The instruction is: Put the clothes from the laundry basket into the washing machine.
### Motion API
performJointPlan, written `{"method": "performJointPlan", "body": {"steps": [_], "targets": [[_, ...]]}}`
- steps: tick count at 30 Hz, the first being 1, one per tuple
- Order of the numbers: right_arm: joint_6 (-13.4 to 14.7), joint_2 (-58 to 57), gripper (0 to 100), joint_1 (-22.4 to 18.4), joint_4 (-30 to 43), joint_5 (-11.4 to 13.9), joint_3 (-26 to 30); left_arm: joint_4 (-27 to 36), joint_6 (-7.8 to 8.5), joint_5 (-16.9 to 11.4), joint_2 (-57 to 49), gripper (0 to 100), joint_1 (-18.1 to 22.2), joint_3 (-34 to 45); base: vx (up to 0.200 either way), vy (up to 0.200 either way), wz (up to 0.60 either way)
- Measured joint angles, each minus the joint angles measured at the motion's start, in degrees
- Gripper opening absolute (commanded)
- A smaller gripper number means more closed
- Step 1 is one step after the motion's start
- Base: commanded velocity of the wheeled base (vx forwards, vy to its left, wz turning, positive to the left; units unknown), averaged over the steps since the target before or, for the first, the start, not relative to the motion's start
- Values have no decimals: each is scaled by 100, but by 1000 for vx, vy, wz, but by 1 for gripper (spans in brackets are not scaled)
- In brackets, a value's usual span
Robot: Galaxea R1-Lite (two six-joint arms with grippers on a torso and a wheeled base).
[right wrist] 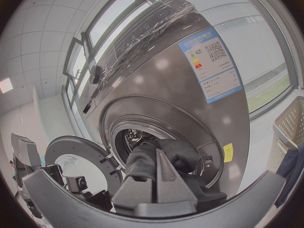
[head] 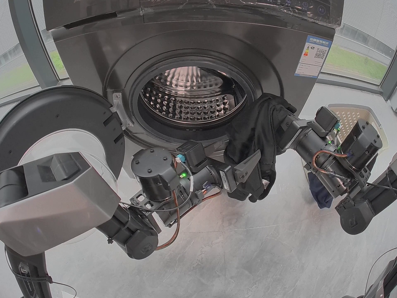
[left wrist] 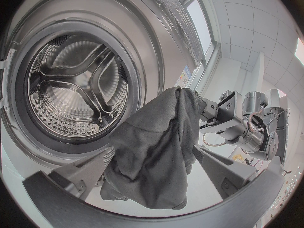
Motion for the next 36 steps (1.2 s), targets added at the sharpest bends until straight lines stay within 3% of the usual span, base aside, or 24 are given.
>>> {"method": "performJointPlan", "body": {"steps": [12, 19, 36], "targets": [[2, 37, 0, 2, 0, 2, 2, 178, 22, 328, 477, 100, -10, -590, 0, 0, 0], [2, 39, 0, 5, 0, 0, 2, 263, 227, 512, 660, 100, 169, -673, 0, 0, 0], [2, 116, 0, 188, 0, -140, 2, 338, 293, 518, 734, 100, 174, -723, 0, 0, 0]]}}
